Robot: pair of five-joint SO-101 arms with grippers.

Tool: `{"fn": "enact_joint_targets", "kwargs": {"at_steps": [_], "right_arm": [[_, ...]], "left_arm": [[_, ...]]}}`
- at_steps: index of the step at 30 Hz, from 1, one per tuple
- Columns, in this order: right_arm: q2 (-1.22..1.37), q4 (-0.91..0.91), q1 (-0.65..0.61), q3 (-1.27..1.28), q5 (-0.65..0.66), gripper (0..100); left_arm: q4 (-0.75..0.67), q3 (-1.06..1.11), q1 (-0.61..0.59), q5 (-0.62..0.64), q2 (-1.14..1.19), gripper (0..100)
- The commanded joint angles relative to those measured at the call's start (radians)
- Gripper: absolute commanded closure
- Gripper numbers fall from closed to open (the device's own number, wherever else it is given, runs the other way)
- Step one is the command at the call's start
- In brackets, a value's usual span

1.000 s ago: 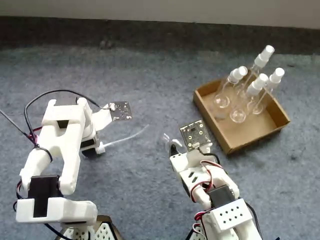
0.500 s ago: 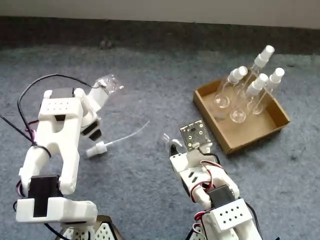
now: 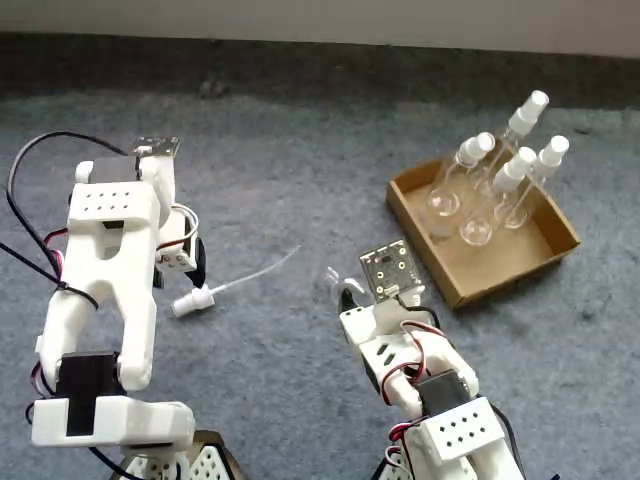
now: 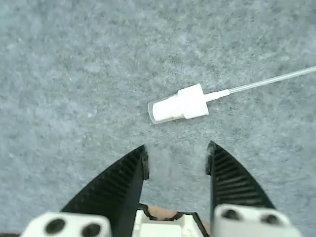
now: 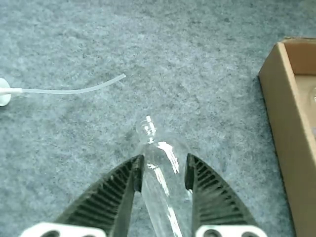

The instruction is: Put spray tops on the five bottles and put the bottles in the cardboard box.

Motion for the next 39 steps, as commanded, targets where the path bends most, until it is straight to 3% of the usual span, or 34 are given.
{"fn": "enact_joint_targets", "kwargs": {"at_steps": [1, 10, 14, 26, 39], "right_arm": [[-0.012, -0.028, 0.01, -0.01, -0.002, 88.9], [-0.012, -0.028, 0.01, -0.01, -0.002, 88.9], [-0.012, -0.028, 0.01, -0.01, -0.002, 88.9], [-0.012, -0.028, 0.01, -0.01, -0.002, 88.9], [-0.012, -0.028, 0.01, -0.01, -0.002, 88.9]], "left_arm": [[0.025, -0.048, 0.008, 0.236, -0.036, 83], [0.015, 0.073, 0.007, 0.568, -0.035, 83], [-0.083, 0.148, 0.007, 0.68, -0.035, 83], [-0.327, 0.277, 0.008, 0.835, -0.035, 83], [-0.548, 0.36, 0.008, 0.839, -0.035, 83]]}}
